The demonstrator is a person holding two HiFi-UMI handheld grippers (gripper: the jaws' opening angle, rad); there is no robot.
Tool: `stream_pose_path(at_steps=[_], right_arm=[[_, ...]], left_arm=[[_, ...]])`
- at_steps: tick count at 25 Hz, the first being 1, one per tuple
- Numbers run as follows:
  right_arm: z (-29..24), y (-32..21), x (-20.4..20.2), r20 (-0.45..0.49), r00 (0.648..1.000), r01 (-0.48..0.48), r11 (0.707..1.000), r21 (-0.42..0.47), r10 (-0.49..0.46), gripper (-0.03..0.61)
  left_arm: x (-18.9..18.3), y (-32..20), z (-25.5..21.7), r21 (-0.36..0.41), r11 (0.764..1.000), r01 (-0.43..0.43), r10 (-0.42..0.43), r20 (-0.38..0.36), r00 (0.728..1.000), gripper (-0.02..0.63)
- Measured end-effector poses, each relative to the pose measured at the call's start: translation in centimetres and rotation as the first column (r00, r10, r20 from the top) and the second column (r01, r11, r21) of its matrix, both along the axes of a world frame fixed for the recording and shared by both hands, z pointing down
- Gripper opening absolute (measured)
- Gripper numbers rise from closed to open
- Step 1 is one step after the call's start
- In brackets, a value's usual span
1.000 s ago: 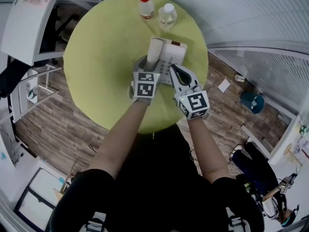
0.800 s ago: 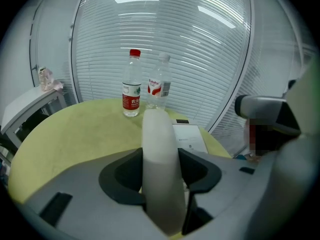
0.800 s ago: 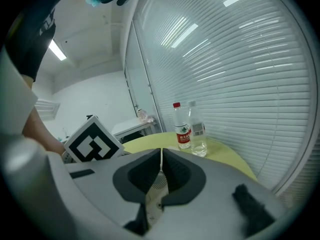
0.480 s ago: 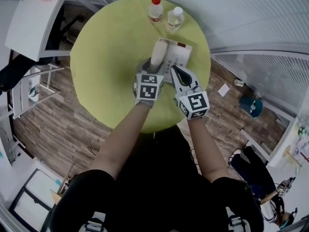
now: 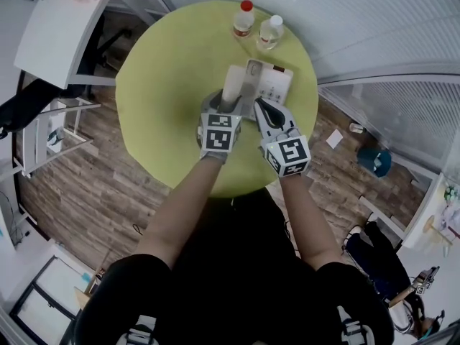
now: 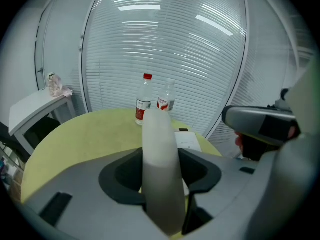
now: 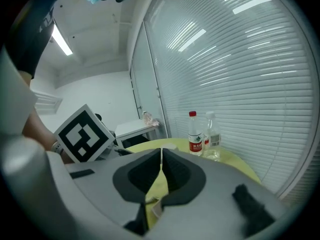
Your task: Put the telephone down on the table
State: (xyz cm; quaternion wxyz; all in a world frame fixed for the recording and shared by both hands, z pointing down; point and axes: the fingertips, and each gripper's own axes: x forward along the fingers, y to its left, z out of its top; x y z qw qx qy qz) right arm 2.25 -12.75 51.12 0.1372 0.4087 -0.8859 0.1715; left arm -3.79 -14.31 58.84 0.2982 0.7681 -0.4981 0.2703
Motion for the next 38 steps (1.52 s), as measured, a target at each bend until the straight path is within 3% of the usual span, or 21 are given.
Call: stream_pose_path(at_steps=[20, 38], right_arm=[[-0.6, 2.9, -8.9, -0.036, 0.999, 0.027, 0.999, 0.021, -0.026, 0.02], [2.6, 2.3, -15.5, -0.057, 0.996, 0.066, 0.997, -0.028, -0.068, 0.02]], left_arm=[[-10.6, 2.3, -1.6, 0.024, 0.999, 0.04, -0.04, 0.014, 0.999, 0.221], [-17.8, 3.0, 2.9, -0.048, 0.994, 0.102, -0.1, 0.035, 0.994, 0.221]])
